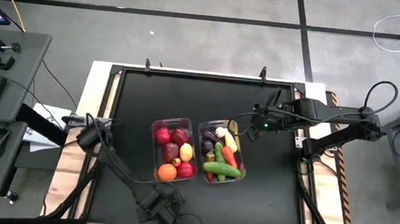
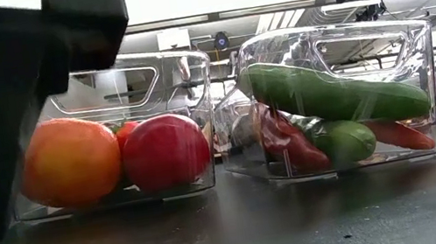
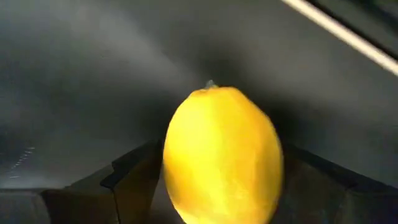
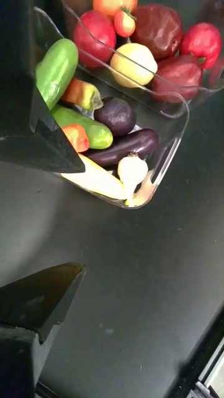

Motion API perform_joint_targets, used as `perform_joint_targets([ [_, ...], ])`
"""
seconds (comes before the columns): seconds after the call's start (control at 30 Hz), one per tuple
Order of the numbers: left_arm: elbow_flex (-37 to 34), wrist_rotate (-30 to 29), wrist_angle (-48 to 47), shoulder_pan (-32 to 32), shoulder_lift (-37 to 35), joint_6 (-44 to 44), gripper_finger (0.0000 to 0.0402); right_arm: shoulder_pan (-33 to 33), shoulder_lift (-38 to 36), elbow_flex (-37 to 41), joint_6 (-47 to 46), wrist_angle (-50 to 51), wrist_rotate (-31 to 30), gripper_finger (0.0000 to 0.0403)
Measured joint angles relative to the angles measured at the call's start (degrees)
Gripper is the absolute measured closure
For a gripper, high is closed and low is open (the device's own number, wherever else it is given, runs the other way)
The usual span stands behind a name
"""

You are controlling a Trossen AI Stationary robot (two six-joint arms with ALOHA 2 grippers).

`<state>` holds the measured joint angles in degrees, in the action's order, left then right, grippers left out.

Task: Sort produce into baskets
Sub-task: Put the lemon into the left transparent bin

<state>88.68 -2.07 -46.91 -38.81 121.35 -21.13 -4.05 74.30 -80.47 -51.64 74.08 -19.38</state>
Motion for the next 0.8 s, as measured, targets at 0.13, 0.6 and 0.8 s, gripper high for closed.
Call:
perform_joint_targets([
  [0.13, 0.02, -0.80, -0.24, 0.11, 0.69, 1.14, 0.0116, 0.00, 0.00, 0.00, 0.00, 0.00, 0.05, 0.0162],
  [0.6, 0.17, -0.02, -8.24, 3.69, -18.01, 27.63, 0.0236, 0.00, 0.00, 0.00, 0.49, 0.02, 0.95, 0.0162],
  [0.8, 0.22, -23.21, -9.16, 2.60, -32.36, 38.07, 0.0202, 0.00, 0.00, 0.00, 0.63, 0.26, 1.13, 0.0162],
])
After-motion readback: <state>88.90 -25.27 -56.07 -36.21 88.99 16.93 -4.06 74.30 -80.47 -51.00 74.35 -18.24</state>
